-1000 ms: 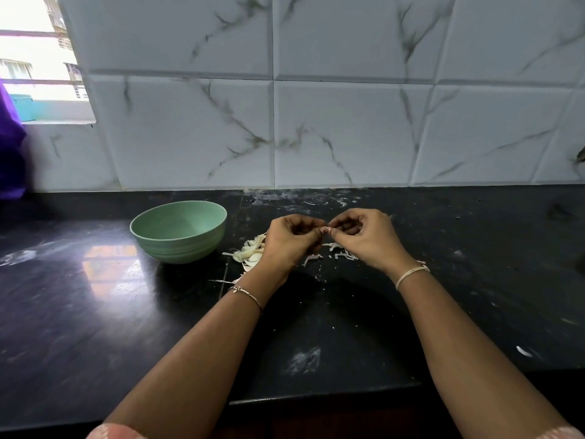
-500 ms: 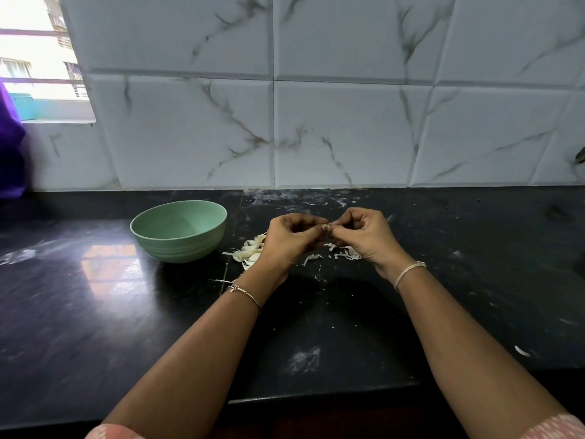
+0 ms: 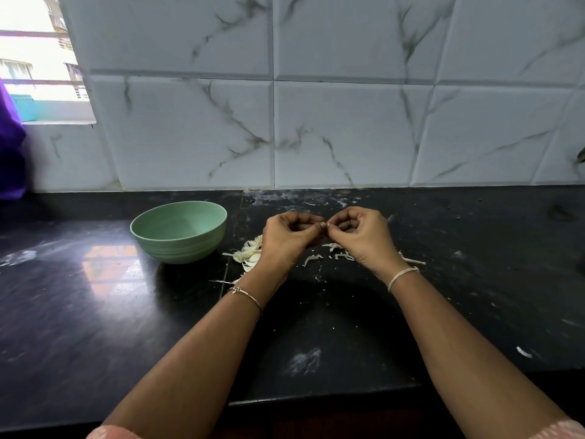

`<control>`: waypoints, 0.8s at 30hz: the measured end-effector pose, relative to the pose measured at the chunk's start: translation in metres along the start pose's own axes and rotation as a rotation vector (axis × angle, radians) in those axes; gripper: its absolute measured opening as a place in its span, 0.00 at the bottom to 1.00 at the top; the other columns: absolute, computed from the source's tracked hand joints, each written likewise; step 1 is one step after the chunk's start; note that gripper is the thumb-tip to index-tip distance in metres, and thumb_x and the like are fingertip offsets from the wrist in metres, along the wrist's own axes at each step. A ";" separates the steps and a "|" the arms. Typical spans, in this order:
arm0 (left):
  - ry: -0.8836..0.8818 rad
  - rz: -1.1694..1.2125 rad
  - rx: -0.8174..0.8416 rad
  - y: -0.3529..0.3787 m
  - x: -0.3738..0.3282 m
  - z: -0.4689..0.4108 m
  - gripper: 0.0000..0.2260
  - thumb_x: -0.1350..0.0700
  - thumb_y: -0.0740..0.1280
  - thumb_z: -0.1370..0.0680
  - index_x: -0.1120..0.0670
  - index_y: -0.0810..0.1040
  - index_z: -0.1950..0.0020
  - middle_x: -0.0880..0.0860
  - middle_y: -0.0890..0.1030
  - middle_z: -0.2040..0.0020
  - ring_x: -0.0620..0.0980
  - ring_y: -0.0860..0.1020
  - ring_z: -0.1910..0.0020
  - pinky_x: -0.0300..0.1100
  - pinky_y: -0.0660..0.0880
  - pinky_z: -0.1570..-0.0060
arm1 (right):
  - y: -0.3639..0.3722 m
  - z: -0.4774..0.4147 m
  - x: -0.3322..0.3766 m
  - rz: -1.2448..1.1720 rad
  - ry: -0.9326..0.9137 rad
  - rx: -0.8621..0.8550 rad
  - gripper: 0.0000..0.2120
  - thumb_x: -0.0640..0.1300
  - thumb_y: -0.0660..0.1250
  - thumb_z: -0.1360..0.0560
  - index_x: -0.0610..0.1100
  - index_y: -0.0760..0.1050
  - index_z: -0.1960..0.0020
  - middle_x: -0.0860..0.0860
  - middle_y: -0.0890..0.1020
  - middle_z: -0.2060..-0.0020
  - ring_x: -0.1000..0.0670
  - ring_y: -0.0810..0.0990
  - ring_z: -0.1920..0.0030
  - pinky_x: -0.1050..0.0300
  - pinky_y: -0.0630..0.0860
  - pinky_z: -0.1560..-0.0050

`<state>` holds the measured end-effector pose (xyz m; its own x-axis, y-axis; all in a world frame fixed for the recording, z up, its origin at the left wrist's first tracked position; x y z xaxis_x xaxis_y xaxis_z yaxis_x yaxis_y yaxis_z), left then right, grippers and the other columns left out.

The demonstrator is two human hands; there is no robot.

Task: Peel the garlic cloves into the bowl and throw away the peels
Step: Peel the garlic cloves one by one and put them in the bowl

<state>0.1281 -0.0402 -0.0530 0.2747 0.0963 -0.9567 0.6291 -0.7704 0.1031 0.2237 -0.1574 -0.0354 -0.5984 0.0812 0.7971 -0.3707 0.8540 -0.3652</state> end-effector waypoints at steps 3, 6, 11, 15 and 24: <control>-0.002 0.001 -0.002 0.000 0.000 0.001 0.03 0.66 0.73 0.27 0.60 0.83 0.56 0.60 0.84 0.61 0.51 0.82 0.61 0.44 0.82 0.52 | 0.001 0.001 0.005 0.161 -0.089 -0.024 0.03 0.41 0.73 0.30 0.46 0.80 0.61 0.52 0.82 0.68 0.52 0.82 0.66 0.48 0.82 0.59; -0.032 0.070 0.000 0.002 0.001 0.001 0.03 0.67 0.72 0.27 0.61 0.82 0.56 0.61 0.83 0.60 0.51 0.81 0.62 0.41 0.81 0.55 | 0.002 0.003 0.011 0.357 -0.159 -0.003 0.02 0.43 0.70 0.28 0.47 0.78 0.58 0.55 0.81 0.66 0.54 0.79 0.65 0.53 0.79 0.58; -0.075 0.199 0.011 0.002 0.001 0.001 0.04 0.66 0.72 0.26 0.64 0.81 0.52 0.59 0.84 0.58 0.48 0.82 0.63 0.36 0.80 0.59 | -0.009 -0.002 0.000 0.571 -0.106 -0.016 0.02 0.44 0.66 0.24 0.46 0.76 0.54 0.51 0.81 0.60 0.48 0.80 0.58 0.54 0.75 0.57; -0.120 0.256 0.079 0.007 0.003 0.002 0.02 0.66 0.70 0.25 0.61 0.81 0.53 0.55 0.84 0.61 0.46 0.82 0.64 0.39 0.81 0.57 | -0.025 -0.005 -0.014 0.717 0.002 -0.034 0.06 0.43 0.66 0.22 0.45 0.82 0.50 0.47 0.84 0.53 0.45 0.81 0.50 0.56 0.72 0.52; -0.125 0.240 0.136 0.012 0.003 0.004 0.05 0.69 0.67 0.24 0.60 0.79 0.55 0.53 0.83 0.65 0.46 0.81 0.65 0.40 0.80 0.56 | -0.026 -0.009 -0.005 0.038 0.008 -0.007 0.09 0.31 0.65 0.23 0.42 0.80 0.52 0.49 0.84 0.60 0.53 0.82 0.61 0.61 0.80 0.56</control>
<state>0.1333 -0.0522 -0.0553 0.3070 -0.1711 -0.9362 0.4518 -0.8396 0.3015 0.2426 -0.1757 -0.0260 -0.6064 0.1174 0.7865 -0.3429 0.8537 -0.3919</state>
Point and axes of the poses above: each hand's wrist, its own z-axis away from the middle knuckle, its own y-axis out of the palm, x = y × z, the point moved 6 cm from there along -z, towards the middle knuckle
